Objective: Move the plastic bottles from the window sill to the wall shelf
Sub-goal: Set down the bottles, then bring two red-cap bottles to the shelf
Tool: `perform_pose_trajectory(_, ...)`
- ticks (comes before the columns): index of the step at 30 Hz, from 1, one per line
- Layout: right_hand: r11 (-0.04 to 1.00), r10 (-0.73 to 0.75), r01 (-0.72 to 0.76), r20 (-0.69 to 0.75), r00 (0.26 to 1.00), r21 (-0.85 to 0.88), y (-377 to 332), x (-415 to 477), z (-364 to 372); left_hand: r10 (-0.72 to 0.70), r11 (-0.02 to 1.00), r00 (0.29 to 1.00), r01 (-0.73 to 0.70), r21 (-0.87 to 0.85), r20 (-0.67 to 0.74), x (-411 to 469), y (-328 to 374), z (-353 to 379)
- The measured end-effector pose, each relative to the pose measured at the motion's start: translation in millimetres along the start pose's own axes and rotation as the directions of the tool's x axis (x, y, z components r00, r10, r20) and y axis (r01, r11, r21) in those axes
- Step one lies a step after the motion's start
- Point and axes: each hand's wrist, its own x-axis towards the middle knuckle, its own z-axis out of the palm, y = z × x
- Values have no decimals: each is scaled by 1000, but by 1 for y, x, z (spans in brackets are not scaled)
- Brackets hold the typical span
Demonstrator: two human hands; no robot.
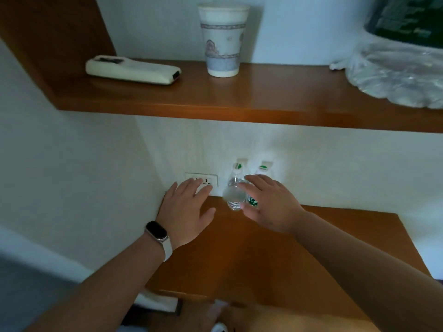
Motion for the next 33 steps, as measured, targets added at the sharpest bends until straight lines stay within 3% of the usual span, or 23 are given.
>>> perform_pose_trajectory(10,977,-212,213,51,976,-12,11,-29,-20,-161,983,987,163,88,-25,-53,58,-31)
perform_pose_trajectory(17,926,-377,378,70,923,8,8,-51,-28,-345,932,938,347,110,-34,-109,98,-51)
perform_pose_trajectory(22,841,-540,538,41,841,56,-31,-58,-25,-399,903,911,410,127,-105,-179,107,-70)
perform_pose_trajectory(33,569,-819,816,-18,574,104,-167,-80,-28,-671,700,716,697,154,-189,-337,106,-92)
